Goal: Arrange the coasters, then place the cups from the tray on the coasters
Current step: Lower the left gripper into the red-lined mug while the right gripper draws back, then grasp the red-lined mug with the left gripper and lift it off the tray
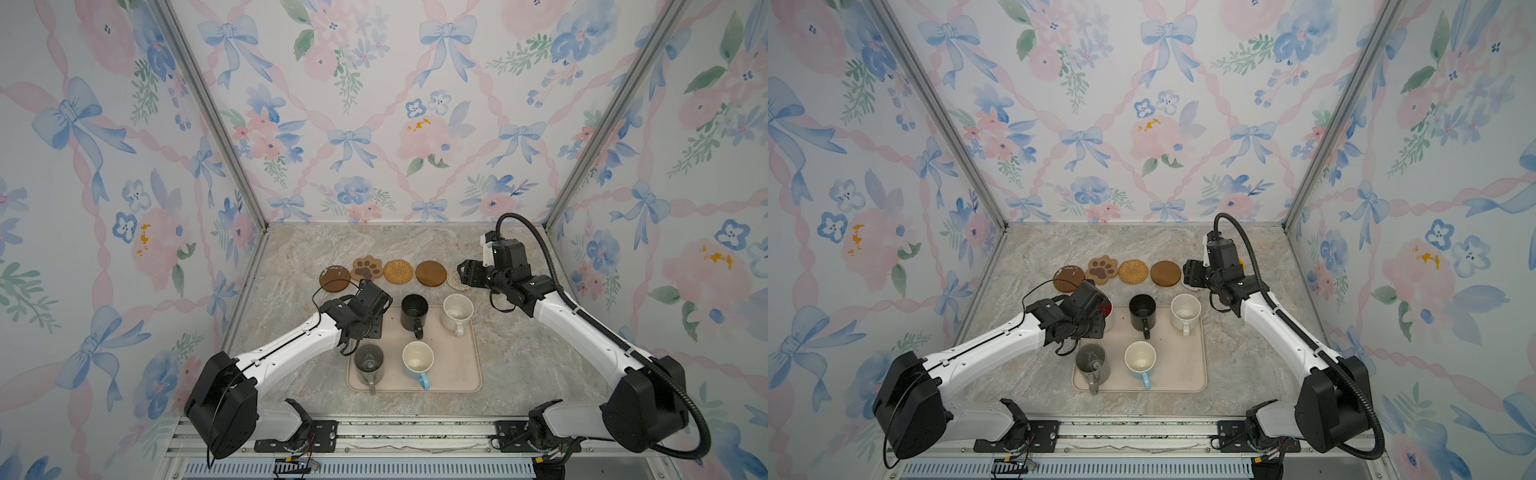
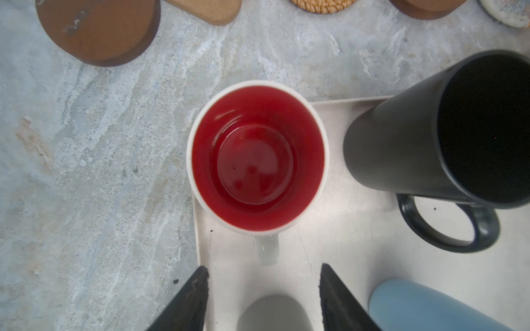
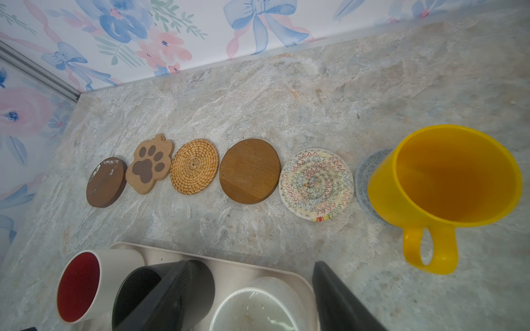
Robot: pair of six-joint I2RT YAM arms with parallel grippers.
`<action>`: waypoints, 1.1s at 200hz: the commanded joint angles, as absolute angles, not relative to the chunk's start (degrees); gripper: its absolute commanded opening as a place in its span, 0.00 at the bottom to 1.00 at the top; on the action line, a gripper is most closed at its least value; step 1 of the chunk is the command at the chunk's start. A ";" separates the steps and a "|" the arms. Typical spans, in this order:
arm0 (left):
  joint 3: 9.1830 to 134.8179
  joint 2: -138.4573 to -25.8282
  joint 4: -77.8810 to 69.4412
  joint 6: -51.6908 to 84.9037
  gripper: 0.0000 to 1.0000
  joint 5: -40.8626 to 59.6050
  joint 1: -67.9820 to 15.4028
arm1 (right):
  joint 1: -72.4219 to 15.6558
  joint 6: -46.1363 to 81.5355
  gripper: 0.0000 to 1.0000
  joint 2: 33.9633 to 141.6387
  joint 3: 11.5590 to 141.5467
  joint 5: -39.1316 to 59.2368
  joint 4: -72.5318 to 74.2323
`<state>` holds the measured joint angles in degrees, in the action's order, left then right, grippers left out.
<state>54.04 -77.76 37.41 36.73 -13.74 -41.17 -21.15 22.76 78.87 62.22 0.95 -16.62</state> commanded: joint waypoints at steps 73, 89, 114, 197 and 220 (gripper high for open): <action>54.49 -82.47 37.98 38.85 0.56 -16.46 -42.19 | -19.60 24.08 0.70 80.33 59.96 4.03 -13.87; 54.24 -83.26 37.97 38.94 0.55 -17.29 -42.19 | -19.37 24.17 0.70 80.55 59.99 4.26 -13.82; 54.53 -84.82 37.88 38.98 0.53 -18.51 -42.19 | -19.33 24.17 0.70 80.72 59.83 4.37 -13.74; 56.54 -89.40 36.86 38.86 0.51 -19.69 -42.01 | -18.50 24.31 0.70 81.78 59.67 5.08 -13.45; 56.55 -90.30 36.65 39.07 0.48 -19.78 -41.86 | -18.29 24.36 0.70 81.96 59.75 5.24 -13.36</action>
<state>55.33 -88.97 37.04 38.22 -18.70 -41.98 -18.98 23.64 81.03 60.55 4.38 -14.28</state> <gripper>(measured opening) 0.500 0.704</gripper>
